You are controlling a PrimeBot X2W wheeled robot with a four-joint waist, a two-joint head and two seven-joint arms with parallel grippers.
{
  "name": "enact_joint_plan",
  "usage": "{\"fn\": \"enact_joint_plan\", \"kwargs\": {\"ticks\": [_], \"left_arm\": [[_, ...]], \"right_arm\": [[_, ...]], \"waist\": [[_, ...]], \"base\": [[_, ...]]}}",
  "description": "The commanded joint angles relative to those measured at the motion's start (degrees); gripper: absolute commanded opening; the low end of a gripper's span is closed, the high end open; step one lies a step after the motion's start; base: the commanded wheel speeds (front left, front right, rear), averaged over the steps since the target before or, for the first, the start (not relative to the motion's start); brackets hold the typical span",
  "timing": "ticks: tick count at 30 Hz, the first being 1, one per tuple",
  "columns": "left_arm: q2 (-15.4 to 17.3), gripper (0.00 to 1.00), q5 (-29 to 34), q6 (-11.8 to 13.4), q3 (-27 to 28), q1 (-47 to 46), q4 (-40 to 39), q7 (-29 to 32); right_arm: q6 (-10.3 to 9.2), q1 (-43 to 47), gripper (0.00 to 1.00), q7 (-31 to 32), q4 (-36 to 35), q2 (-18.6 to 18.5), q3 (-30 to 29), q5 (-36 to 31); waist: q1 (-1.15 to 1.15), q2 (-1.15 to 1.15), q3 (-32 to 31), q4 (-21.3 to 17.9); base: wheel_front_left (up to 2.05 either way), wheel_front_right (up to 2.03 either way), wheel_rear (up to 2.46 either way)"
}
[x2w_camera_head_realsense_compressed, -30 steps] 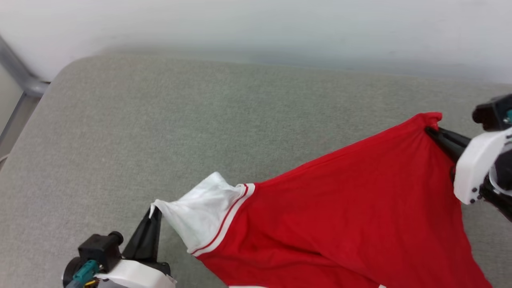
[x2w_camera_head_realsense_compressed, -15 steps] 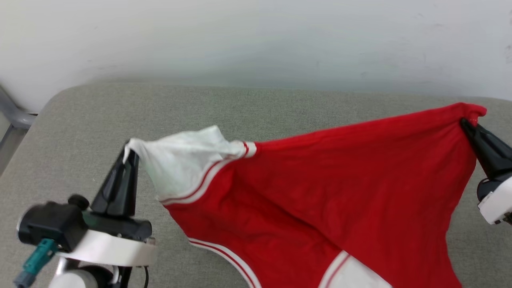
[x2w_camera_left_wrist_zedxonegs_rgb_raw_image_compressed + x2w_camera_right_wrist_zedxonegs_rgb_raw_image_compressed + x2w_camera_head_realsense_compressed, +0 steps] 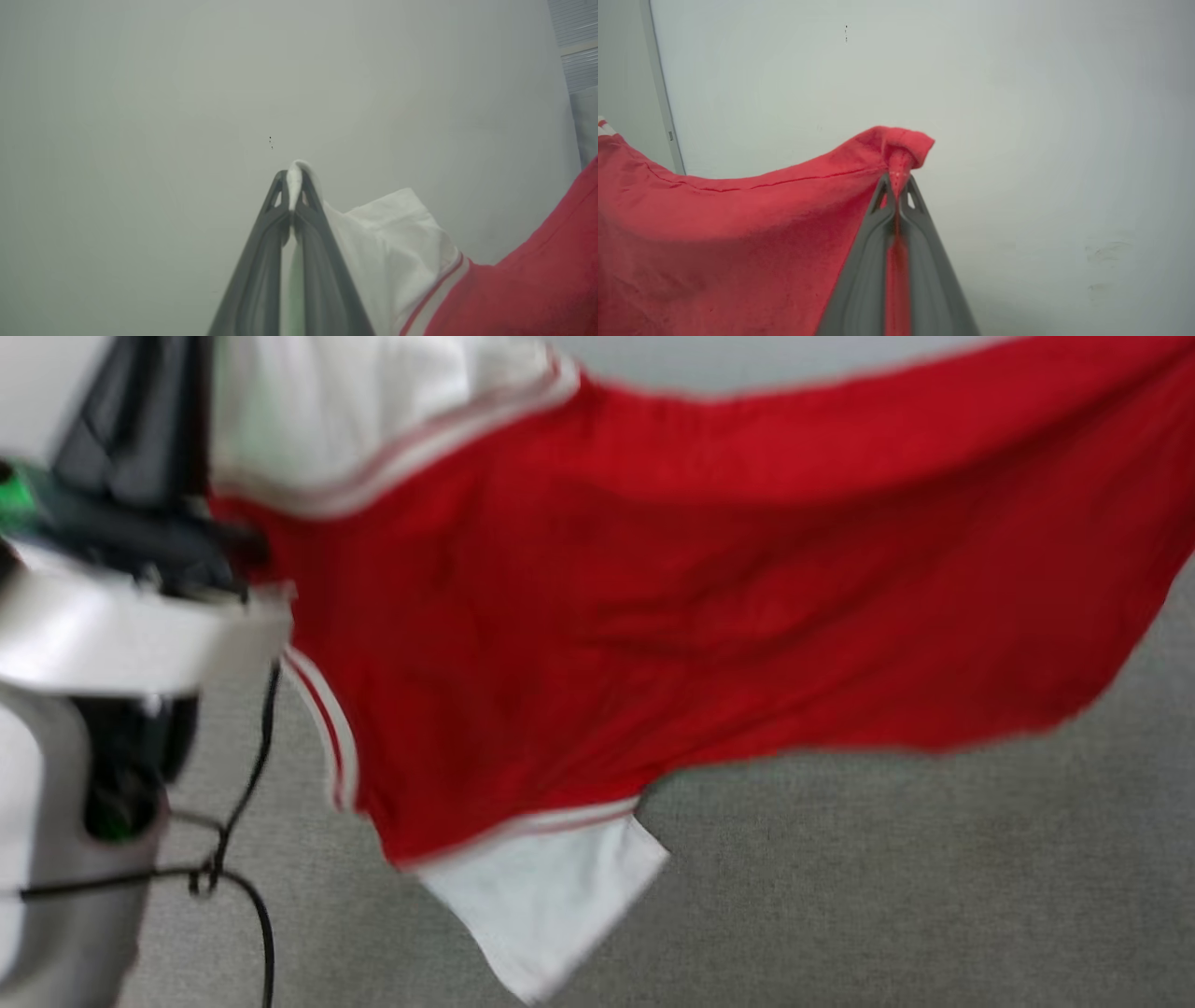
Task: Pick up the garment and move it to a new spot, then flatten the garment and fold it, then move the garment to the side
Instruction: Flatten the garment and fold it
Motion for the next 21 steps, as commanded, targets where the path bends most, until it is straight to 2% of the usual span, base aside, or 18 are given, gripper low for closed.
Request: {"fn": "enact_joint_plan", "kwargs": {"ticks": [1,2,8,14,21], "left_arm": [[0.58,0.00,0.42,-0.99,-0.27,-6.11,0.96,1.26],[0.58,0.00,0.42,-0.99,-0.27,-6.11,0.96,1.26],[-0.72,0.00,0.91,-4.10,-1.97,-26.87,9.46,3.32],[-2.14,0.00,1.37,-6.89,-3.79,-46.40,20.97,3.71],[-3.68,0.00,1.30,-8.34,-5.07,-63.99,35.78,1.45]], "right_arm": [[-0.05,-6.04,0.00,0.40,0.95,0.06,0.29,-0.34],[-0.05,-6.04,0.00,0.40,0.95,0.06,0.29,-0.34],[-0.05,-25.09,0.00,0.79,8.14,-0.46,2.27,-0.99],[-0.05,-44.19,0.00,-0.11,19.43,-1.09,5.55,-3.81],[-0.06,-63.13,0.00,-4.25,33.98,-0.13,10.67,-7.83]], "waist": [[0.00,0.00,5.69,-0.50],[0.00,0.00,5.69,-0.50],[0.00,0.00,13.91,-0.54],[0.00,0.00,19.90,-0.24],[0.00,0.00,23.62,-0.21]], "base": [[0.00,0.00,0.00],[0.00,0.00,0.00],[0.00,0.00,0.00],[0.00,0.00,0.00],[0.00,0.00,0.00]]}}
